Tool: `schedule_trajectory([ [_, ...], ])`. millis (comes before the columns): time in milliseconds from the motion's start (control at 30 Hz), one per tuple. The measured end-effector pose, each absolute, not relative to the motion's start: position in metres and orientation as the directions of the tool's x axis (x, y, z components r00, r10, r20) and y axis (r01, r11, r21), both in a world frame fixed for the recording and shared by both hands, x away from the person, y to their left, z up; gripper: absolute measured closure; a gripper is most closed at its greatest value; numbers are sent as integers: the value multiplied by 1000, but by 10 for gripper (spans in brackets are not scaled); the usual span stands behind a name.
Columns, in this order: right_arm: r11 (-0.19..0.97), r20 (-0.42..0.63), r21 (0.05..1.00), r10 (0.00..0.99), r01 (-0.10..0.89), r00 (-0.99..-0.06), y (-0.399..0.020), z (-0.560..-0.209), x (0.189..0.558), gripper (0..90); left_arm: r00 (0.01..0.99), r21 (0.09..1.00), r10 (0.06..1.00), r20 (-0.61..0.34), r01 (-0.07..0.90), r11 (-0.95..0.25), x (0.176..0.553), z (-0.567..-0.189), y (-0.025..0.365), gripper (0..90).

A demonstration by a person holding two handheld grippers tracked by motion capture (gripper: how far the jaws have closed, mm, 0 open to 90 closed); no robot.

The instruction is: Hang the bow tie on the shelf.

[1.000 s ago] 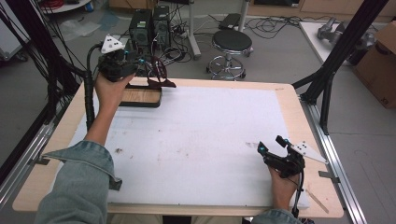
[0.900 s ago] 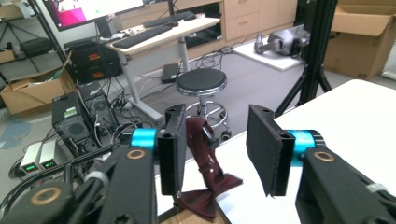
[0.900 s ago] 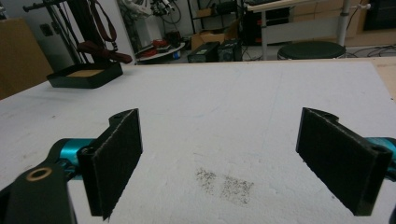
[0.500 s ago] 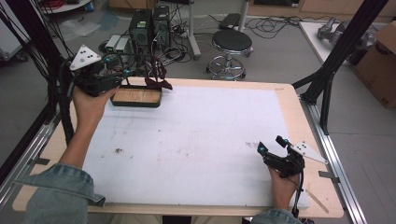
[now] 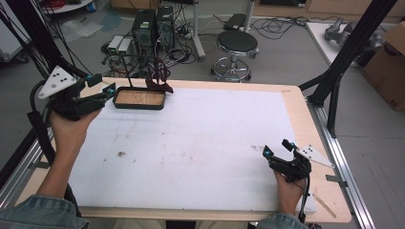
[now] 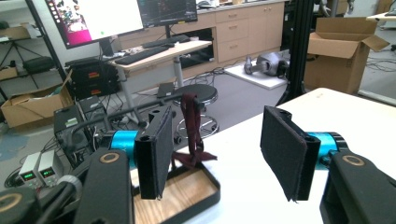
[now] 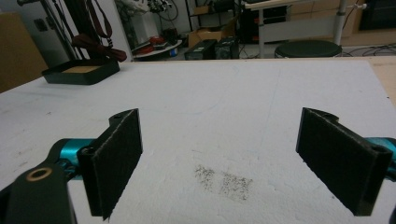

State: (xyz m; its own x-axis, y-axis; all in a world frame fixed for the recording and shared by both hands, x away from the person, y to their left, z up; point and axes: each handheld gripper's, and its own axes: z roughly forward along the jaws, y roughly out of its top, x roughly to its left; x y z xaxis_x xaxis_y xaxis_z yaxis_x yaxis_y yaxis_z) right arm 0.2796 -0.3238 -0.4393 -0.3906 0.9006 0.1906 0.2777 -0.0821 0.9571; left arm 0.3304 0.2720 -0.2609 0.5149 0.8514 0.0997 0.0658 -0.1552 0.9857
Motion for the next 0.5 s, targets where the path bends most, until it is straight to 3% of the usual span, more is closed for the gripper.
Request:
schedule_trajectory([
  [500, -79, 186, 958, 902, 276, -390, -323, -439, 279, 135, 494, 982, 867, 62, 123, -140, 288, -307, 294, 337],
])
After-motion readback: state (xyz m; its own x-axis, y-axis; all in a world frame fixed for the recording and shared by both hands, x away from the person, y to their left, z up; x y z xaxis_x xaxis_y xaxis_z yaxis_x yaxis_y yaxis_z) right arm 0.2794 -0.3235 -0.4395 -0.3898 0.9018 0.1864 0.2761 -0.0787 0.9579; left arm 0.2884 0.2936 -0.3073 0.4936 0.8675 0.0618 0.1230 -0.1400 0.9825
